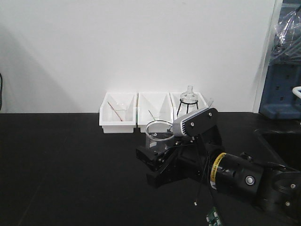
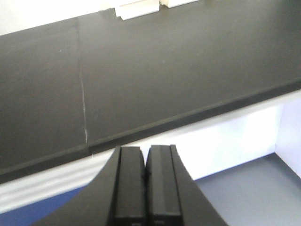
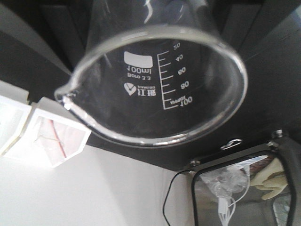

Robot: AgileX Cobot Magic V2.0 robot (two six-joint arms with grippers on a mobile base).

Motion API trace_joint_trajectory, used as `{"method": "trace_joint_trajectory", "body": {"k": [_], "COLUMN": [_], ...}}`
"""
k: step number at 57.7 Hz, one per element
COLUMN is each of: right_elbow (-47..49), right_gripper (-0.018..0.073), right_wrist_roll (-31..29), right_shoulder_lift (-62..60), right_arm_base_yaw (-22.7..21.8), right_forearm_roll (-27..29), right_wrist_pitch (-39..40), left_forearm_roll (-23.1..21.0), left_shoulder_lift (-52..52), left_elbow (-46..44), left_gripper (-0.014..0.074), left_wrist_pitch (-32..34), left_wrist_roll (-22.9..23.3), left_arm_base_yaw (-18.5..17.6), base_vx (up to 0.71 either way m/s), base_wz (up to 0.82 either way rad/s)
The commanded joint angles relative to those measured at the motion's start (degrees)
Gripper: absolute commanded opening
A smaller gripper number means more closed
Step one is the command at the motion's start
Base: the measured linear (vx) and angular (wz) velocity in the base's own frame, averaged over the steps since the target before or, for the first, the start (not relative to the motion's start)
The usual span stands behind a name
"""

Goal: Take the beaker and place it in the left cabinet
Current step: 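Hold the beaker in the right gripper while the base turns away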

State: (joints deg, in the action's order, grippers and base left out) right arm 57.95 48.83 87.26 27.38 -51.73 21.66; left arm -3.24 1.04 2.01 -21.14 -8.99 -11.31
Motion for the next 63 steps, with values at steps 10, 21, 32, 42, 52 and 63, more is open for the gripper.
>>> {"method": "trace_joint_trajectory", "body": {"k": [10,21,32,42,52,63], "right_elbow": [1.6,1.6,1.6,1.6,1.6,1.6], "right_gripper": [0.0197,0.0197,0.0197,0.0197,0.0197,0.0197], "right_wrist_roll": [-0.2,-0.2,-0.2,-0.2,-0.2,-0.2], "right_shoulder_lift": [-2.3,-2.3,-2.3,-2.3,-2.3,-2.3], "right_arm_base_yaw": [0.0,0.0,0.0,0.0,0.0,0.0], "right_forearm_roll": [1.5,1.5,1.5,1.5,1.5,1.5], "right_wrist_pitch": [3.0,3.0,3.0,3.0,3.0,3.0], "left_forearm_roll": [-0.3,-0.3,-0.3,-0.3,-0.3,-0.3], "left_shoulder_lift": [0.5,0.5,0.5,0.5,0.5,0.5], "left_elbow": [-1.1,-1.1,-1.1,-1.1,-1.1,-1.1], "left_gripper": [-0.0006,-0.0006,-0.0006,-0.0006,-0.0006,-0.0006], "left_wrist_pitch": [4.7,4.7,4.7,4.7,4.7,4.7], "left_wrist_roll": [0.1,0.1,0.1,0.1,0.1,0.1], "left_arm_base_yaw": [-0.3,-0.3,-0.3,-0.3,-0.3,-0.3], "base_vx": [-0.28,-0.29,-0.26,-0.21,-0.17,-0.16], "base_wz": [0.07,0.12,0.2,0.39,0.6,0.69]}}
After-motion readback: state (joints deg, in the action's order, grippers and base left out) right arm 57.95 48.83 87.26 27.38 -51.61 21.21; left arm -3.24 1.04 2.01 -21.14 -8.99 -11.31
